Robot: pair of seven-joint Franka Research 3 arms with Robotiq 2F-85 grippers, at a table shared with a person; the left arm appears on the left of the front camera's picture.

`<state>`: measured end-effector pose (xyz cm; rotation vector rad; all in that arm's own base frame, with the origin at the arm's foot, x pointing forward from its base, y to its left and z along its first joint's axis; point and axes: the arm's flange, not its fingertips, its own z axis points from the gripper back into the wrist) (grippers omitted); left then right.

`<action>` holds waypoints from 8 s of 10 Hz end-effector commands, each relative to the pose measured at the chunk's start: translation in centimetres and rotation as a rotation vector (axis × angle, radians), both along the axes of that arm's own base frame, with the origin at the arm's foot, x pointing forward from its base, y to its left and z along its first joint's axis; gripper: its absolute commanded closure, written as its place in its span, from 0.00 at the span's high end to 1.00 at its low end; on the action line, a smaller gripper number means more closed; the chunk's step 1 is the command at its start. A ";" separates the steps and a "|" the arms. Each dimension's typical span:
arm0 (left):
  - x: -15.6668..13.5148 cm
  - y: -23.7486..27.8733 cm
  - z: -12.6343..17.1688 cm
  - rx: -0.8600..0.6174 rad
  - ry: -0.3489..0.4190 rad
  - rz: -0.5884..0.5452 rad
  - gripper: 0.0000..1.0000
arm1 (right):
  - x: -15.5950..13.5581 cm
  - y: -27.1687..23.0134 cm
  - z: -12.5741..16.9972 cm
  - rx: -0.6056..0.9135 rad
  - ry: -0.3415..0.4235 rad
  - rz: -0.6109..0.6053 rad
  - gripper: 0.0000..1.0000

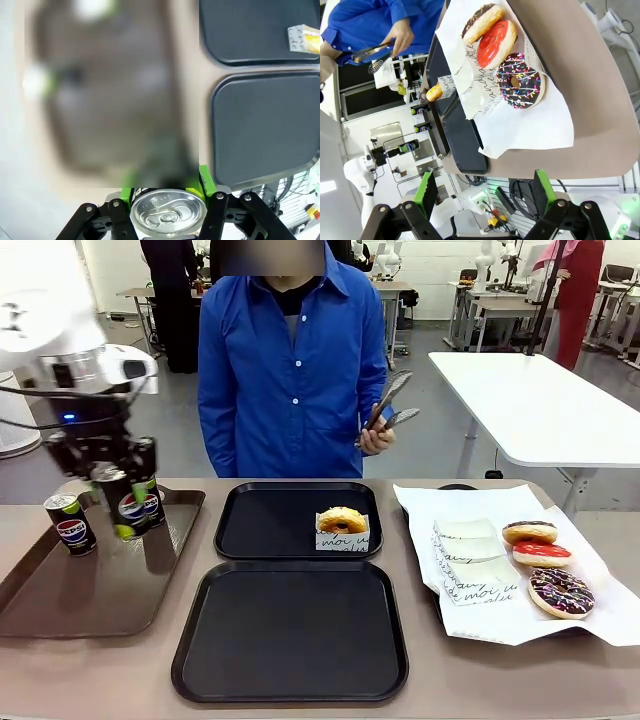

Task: Set up donuts and drinks on trays.
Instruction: Pick up one Pepsi coke and place it on the Flat Tray.

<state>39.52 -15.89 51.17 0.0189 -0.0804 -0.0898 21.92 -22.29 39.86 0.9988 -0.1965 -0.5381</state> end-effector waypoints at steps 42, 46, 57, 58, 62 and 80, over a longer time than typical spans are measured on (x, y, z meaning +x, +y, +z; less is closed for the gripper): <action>1.4 -0.7 -2.0 -0.073 0.056 -0.226 0.59 | 0.0 0.0 0.0 0.013 -0.007 0.002 1.00; 6.9 -5.1 -1.8 -0.111 0.086 -0.294 0.59 | 0.0 0.0 0.0 0.013 -0.007 0.002 1.00; -3.9 3.9 3.4 -0.071 -0.004 -0.412 0.59 | 0.0 0.0 0.0 0.013 -0.007 0.002 1.00; -2.6 3.9 3.6 -0.077 0.008 -0.421 0.59 | 0.0 0.0 0.0 0.013 -0.007 0.002 1.00; -4.4 5.0 4.2 -0.082 0.016 -0.403 0.59 | 0.0 0.0 0.0 0.013 -0.007 0.002 1.00; 13.9 -9.8 -5.2 0.005 0.065 -0.363 0.59 | 0.0 0.0 0.0 0.013 -0.007 0.002 1.00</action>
